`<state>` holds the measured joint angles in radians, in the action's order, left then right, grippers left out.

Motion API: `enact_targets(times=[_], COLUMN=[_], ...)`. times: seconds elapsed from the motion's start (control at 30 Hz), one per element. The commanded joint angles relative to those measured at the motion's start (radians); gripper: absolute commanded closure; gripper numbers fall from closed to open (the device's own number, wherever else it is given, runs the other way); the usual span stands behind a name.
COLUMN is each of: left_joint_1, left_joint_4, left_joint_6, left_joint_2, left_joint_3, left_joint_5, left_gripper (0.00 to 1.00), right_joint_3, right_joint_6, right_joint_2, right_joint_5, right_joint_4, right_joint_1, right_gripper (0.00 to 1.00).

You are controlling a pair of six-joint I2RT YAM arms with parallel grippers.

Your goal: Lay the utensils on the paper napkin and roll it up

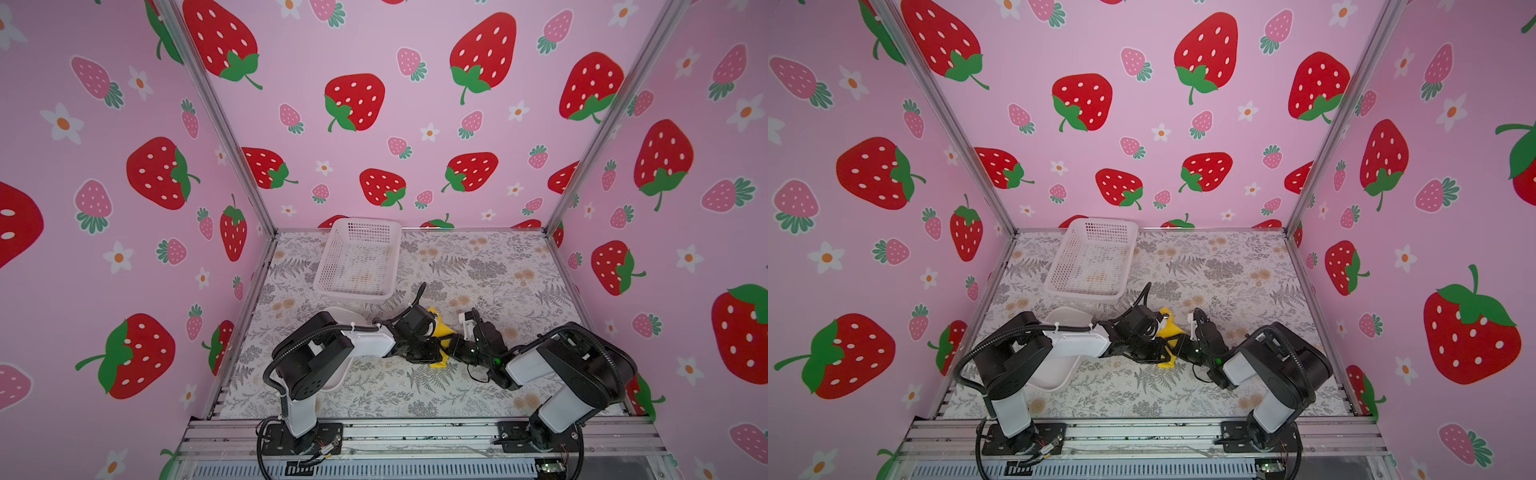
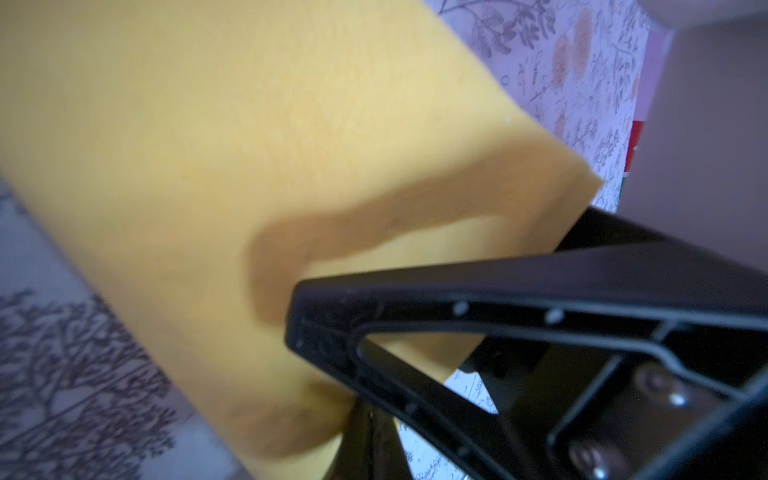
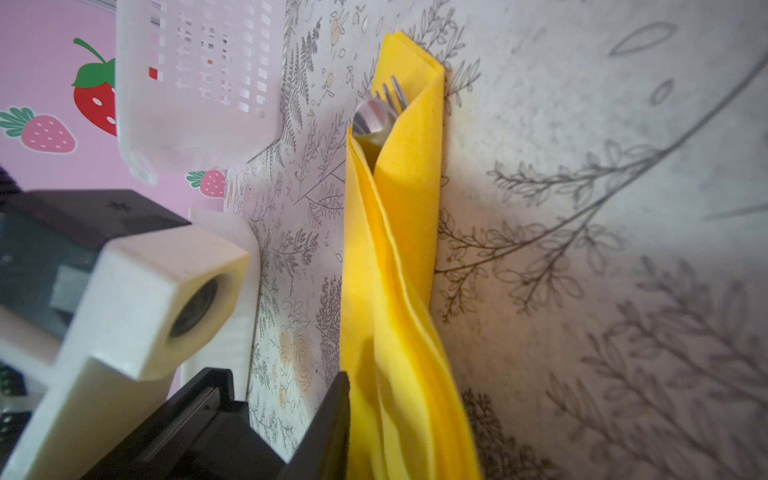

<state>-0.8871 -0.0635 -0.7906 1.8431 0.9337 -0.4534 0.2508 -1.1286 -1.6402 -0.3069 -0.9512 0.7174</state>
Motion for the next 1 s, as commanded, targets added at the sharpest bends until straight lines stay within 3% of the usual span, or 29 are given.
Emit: enact_targets(times=[0.0, 0.37, 0.97], left_joint_1=[-0.001, -0.001, 0.107], left_joint_4=[0.019, 0.022, 0.107], left_joint_6=[-0.001, 0.008, 0.092], left_joint_2=[0.037, 0.002, -0.448], left_joint_3=[0.010, 0.010, -0.154], left_joint_5=[0.001, 0.001, 0.259], left_gripper=[0.93, 0.93, 0.73], right_joint_3=[-0.004, 0.013, 0.032], right_joint_6=[0.007, 0.018, 0.209], right_joint_2=[-0.033, -0.047, 0.094], right_joint_5=[0.017, 0.035, 0.051], right_joint_4=[0.111, 0.122, 0.138], right_joint_1=[-0.004, -0.004, -0.008], right_gripper=[0.70, 0.86, 0.89])
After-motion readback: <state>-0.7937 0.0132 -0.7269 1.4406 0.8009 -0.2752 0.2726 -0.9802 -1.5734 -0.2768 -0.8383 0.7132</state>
